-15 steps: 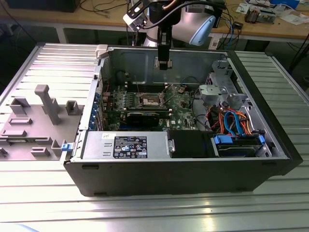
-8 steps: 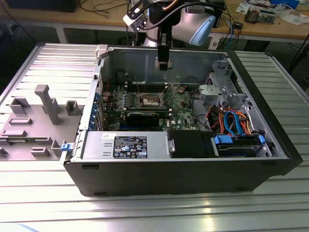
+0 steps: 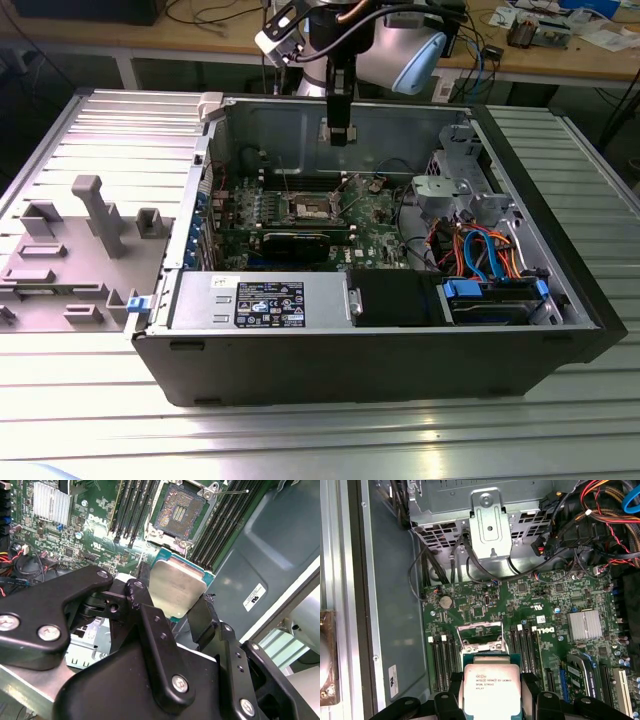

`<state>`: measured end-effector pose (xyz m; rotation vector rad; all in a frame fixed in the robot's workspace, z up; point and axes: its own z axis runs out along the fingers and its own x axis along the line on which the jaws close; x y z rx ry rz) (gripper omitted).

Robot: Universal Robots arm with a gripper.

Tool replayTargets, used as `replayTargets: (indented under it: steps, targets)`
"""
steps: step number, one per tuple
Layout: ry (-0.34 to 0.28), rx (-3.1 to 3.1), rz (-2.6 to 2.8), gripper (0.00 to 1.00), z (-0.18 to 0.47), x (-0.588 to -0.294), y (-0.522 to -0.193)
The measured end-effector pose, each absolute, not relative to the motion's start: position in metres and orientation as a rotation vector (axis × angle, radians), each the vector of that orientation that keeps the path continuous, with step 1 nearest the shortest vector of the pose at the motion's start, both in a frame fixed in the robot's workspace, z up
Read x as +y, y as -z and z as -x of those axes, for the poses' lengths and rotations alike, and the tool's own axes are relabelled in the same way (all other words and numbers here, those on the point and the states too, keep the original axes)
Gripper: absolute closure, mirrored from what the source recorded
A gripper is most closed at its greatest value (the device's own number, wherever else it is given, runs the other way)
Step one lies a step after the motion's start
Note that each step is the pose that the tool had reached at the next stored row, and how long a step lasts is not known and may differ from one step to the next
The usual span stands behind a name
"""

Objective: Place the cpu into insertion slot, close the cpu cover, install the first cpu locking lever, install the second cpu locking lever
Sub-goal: 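Place the cpu into insertion slot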

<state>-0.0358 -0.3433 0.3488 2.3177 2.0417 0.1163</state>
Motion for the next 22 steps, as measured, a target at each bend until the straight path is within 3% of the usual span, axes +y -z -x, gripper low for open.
replayTargets:
  steps: [22]
  targets:
    - [-0.123,2.127,-2.247,0.46,0.04,-0.343,-0.338]
